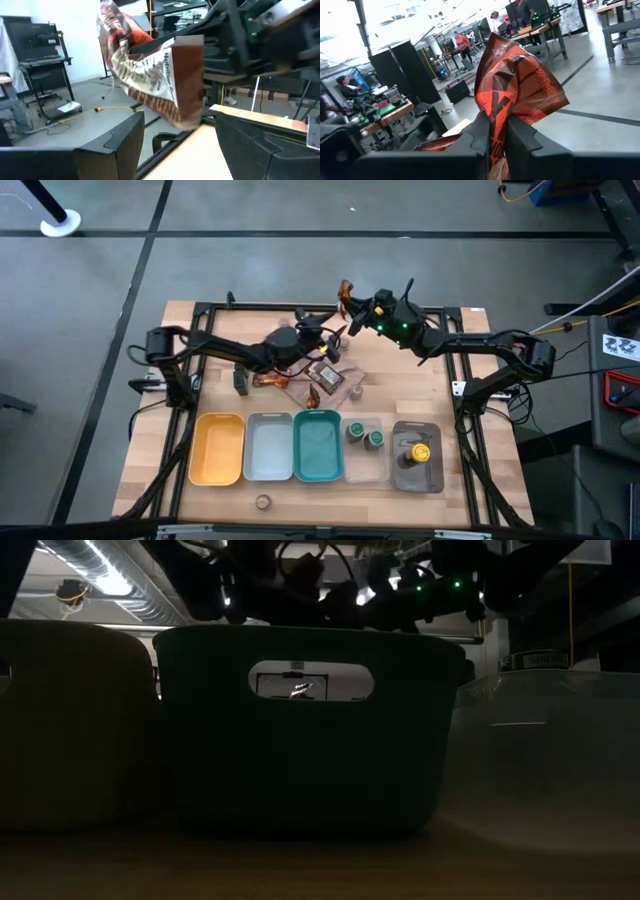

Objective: Sort spices by type
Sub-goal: Put the orange seasoning bag into the green bin

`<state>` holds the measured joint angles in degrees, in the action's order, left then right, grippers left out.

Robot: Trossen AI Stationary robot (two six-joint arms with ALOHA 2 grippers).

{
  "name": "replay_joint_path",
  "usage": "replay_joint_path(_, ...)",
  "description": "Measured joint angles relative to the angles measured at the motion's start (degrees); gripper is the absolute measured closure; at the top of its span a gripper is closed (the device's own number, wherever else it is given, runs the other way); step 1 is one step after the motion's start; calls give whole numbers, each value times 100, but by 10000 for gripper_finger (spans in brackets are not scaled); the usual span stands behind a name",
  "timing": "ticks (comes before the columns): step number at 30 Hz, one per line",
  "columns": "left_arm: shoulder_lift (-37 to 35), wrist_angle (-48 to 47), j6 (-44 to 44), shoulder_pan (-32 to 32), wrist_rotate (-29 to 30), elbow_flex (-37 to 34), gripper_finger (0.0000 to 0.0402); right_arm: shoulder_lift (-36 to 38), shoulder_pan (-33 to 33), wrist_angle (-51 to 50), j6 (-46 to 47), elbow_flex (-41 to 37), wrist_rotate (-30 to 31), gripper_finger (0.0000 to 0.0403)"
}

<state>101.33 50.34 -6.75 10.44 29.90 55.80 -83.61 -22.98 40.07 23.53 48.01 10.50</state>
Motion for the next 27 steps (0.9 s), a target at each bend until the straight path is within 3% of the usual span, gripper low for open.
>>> replay_joint_path(15, 46, 195, -179, 63, 267, 163, 174, 0, 345, -81, -2, 9, -42, 367)
replay_joint_path(23, 49, 246, -593, 70, 249, 161, 174, 3, 429, -114, -4, 11, -52, 366)
replay_joint_path(27, 54, 218, -977, 71, 256, 152, 193, 10, 429, -288, -4, 13, -67, 369)
